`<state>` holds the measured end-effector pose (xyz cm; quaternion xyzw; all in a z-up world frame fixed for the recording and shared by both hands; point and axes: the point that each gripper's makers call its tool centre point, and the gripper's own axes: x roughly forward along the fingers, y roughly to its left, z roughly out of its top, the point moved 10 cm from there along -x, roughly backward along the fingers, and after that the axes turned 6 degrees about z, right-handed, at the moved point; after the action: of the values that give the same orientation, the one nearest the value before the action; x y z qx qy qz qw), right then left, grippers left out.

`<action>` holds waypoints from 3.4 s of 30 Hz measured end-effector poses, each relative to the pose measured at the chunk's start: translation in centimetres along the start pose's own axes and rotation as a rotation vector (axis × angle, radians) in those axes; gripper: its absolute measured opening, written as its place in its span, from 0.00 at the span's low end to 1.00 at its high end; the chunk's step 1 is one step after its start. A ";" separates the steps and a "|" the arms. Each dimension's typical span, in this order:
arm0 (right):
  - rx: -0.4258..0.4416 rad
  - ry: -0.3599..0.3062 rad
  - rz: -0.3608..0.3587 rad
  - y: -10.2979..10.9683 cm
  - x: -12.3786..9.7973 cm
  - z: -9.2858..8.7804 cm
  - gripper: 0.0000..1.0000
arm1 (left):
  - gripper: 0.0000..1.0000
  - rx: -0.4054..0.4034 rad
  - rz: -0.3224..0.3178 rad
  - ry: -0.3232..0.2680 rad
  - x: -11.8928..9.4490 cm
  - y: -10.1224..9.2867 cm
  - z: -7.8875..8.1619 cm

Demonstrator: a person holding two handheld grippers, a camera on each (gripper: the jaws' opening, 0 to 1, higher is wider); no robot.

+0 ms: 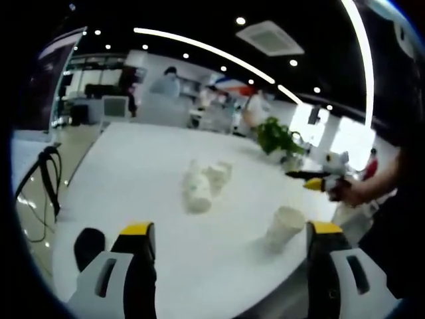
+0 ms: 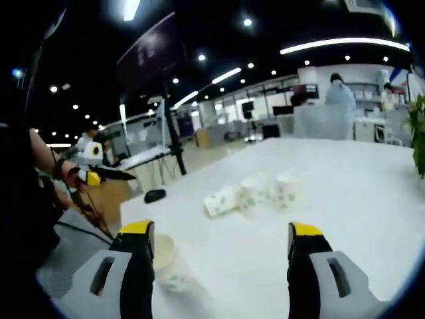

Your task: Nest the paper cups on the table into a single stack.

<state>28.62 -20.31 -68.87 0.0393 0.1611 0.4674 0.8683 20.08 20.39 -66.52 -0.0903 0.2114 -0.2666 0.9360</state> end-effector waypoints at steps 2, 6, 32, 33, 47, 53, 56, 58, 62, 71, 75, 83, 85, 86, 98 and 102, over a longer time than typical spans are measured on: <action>0.006 -0.005 -0.009 -0.2 -0.1 0.0 0.87 | 0.94 -0.001 0.003 -0.002 0.0 0.1 0.0; 0.012 -0.006 -0.018 -0.5 -0.3 0.0 0.91 | 0.94 0.001 0.002 -0.003 0.0 0.1 0.0; 0.026 -0.021 -0.062 -1.2 -1.0 -0.4 1.00 | 0.94 0.017 -0.023 0.020 2.8 0.0 0.6; 0.027 -0.022 -0.064 -1.2 -1.1 -0.5 0.99 | 0.94 0.016 -0.024 0.020 3.0 0.0 0.8; 0.008 -0.058 -0.060 -0.7 -0.2 -0.1 0.98 | 0.92 0.059 -0.061 0.102 9.4 0.9 4.3; 0.027 -0.078 -0.059 -0.6 -0.2 -0.5 0.98 | 0.92 0.043 -0.033 0.168 12.2 1.9 5.3; 0.044 -0.101 -0.071 -0.6 -0.4 -0.5 0.99 | 0.93 0.069 -0.031 0.248 13.5 1.9 5.6; 0.047 -0.107 -0.071 -0.7 -0.4 -0.5 0.99 | 0.89 0.064 -0.056 0.279 14.4 1.7 5.7; 0.059 -0.127 -0.086 -0.9 -0.8 -0.8 0.99 | 0.89 0.035 -0.062 0.324 15.7 2.0 5.5; 0.079 -0.168 -0.110 -0.3 -1.7 -0.9 0.99 | 0.87 0.048 -0.037 0.416 18.1 3.1 5.5; 0.083 -0.165 -0.100 -0.1 -1.7 -1.2 0.98 | 0.83 0.022 -0.032 0.443 19.2 4.1 5.8; 0.102 -0.175 -0.126 -0.6 -2.0 -1.1 0.98 | 0.75 0.050 -0.044 0.443 21.1 4.7 6.9; 0.103 -0.175 -0.133 -0.7 -2.2 -1.0 0.98 | 0.73 0.039 -0.051 0.466 21.6 4.7 6.8; 0.102 -0.177 -0.136 -0.8 -2.3 -1.0 0.98 | 0.74 0.041 -0.051 0.467 21.9 4.7 6.7; 0.114 -0.201 -0.167 -0.5 -3.4 -1.0 0.98 | 0.77 0.066 -0.055 0.546 23.8 5.3 5.6; 0.117 -0.201 -0.173 -0.4 -3.5 -1.2 0.98 | 0.76 0.073 -0.060 0.551 24.4 5.2 5.6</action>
<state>26.76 -23.53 -69.24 0.1226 0.1032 0.3743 0.9134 43.73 12.00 -71.51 0.0131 0.4454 -0.3160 0.8376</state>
